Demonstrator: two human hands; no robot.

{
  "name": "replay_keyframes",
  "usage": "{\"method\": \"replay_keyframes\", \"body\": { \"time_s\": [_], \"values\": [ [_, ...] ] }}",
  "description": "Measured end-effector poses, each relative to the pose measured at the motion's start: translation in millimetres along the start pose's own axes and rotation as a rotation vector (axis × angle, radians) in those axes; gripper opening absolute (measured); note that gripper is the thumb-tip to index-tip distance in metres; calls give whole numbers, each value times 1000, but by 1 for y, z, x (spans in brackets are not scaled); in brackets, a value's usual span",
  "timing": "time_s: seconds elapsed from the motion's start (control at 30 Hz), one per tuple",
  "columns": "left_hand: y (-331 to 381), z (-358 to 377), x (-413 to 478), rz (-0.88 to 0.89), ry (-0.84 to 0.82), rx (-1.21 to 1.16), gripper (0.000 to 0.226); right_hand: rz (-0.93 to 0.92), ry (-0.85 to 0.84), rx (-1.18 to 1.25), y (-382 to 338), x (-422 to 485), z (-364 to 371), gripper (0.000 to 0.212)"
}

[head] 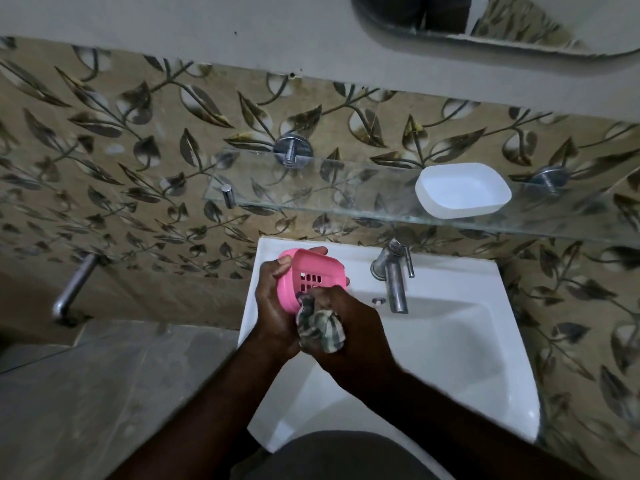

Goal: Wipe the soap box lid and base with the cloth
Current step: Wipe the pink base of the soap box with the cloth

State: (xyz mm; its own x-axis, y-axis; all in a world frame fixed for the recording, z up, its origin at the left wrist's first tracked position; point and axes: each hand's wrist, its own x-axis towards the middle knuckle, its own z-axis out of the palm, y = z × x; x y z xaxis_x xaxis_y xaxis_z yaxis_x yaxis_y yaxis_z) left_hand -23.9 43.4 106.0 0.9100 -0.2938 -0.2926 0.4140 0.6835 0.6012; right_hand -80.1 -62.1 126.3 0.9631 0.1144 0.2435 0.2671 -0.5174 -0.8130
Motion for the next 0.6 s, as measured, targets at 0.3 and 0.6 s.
{"method": "replay_keyframes", "body": {
  "time_s": [0.3, 0.6],
  "values": [
    [17, -18, 11, -318, 67, 20, 69, 51, -98, -267, 56, -6, -5, 29],
    [-24, -16, 8, -239, 192, 103, 94, 99, -186, -230, 31, -10, 3, 25]
  ]
}}
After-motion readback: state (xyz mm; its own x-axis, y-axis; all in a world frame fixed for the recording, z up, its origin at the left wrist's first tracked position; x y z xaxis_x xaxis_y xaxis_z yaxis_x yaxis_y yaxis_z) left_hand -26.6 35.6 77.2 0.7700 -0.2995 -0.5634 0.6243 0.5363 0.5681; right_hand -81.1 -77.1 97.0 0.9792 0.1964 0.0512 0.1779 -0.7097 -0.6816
